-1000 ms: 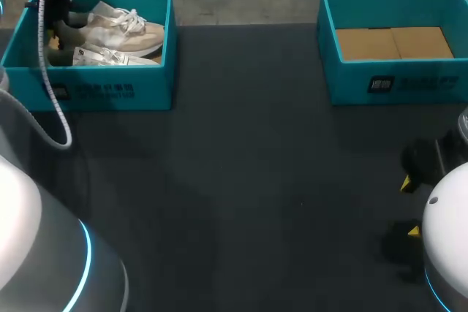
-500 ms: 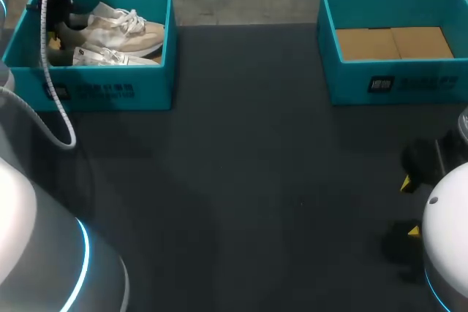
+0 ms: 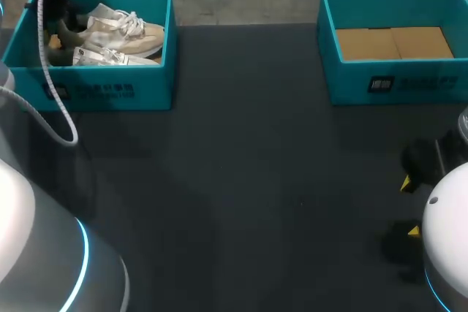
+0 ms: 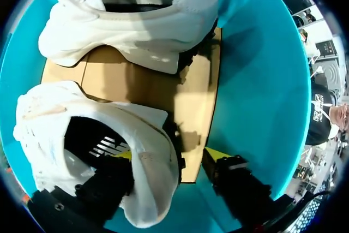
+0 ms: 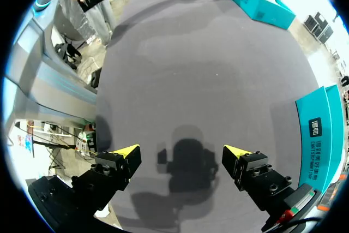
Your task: Take the shoe out of the shoebox, open the shoe tongue, remove and reinsert the insole, then place the shoe into the shoebox
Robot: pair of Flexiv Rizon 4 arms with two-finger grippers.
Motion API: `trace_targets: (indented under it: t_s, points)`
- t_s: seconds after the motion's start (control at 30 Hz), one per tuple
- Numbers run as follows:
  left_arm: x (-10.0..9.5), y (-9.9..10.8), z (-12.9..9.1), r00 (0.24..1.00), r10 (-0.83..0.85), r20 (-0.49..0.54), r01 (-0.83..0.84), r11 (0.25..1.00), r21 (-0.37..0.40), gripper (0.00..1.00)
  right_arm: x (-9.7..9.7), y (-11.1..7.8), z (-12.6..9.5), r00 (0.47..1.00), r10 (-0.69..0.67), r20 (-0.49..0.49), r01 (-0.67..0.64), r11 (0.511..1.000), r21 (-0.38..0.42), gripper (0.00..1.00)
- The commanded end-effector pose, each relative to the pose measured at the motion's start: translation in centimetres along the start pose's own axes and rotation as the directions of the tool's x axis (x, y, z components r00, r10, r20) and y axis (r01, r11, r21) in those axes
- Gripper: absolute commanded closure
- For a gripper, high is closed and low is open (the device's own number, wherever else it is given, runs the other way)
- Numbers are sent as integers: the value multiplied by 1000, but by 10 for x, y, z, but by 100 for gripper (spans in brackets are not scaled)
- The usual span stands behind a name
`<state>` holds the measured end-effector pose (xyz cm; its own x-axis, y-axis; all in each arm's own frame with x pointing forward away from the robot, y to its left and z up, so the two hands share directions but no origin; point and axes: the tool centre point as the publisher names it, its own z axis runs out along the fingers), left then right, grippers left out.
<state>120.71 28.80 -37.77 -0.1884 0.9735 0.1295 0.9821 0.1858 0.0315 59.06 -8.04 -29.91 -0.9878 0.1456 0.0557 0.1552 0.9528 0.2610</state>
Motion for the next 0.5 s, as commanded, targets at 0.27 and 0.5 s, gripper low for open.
trace_targets:
  t_s: [0.27,0.5]
  points:
    - [1,-7,-24,998,23,62,-23,1000,-3,3,2,0,1,1000,0,3,0,1000,1,0]
    - [0,-18,-57,995,48,92,-45,998,-41,1,2,0,1,1000,0,3,0,1000,1,0]
